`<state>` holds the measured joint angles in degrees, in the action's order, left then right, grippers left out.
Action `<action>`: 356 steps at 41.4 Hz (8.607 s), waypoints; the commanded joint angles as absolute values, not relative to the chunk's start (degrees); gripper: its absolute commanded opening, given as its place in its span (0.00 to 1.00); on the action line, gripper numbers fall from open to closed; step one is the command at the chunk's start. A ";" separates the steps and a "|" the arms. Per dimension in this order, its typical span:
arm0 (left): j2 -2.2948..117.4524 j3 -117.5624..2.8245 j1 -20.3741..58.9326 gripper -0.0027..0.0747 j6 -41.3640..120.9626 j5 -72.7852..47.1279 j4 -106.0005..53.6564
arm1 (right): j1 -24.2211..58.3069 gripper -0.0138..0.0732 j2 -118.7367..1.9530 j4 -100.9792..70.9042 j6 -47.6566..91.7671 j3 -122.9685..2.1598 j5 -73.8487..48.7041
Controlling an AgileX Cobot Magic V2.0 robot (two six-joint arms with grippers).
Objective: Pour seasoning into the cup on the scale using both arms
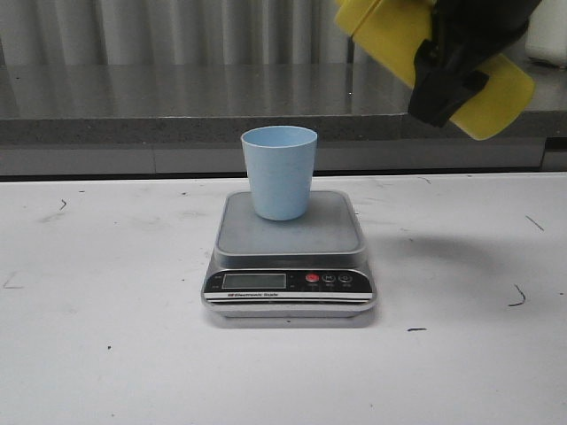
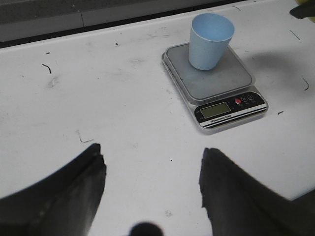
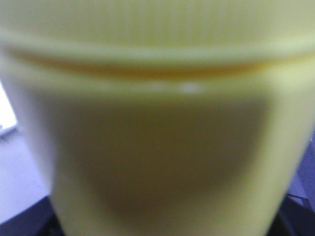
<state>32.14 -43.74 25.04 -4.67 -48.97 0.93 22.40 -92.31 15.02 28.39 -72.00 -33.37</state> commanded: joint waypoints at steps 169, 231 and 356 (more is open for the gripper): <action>32.26 -45.09 24.93 0.58 -4.86 -44.79 0.41 | 1.17 0.92 -107.50 8.94 -4.39 -34.80 65.39; 32.26 -45.09 24.93 0.58 -4.86 -44.79 0.41 | 19.71 0.92 -36.68 8.60 -10.14 -47.10 -48.18; -1.25 1.63 -1.39 0.01 -4.86 4.65 -2.23 | 19.71 0.08 -26.20 9.05 -7.88 -42.81 -47.61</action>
<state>-0.32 0.32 -1.35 -4.67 0.00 -1.66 19.60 -25.82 7.97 -8.42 -41.33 -51.69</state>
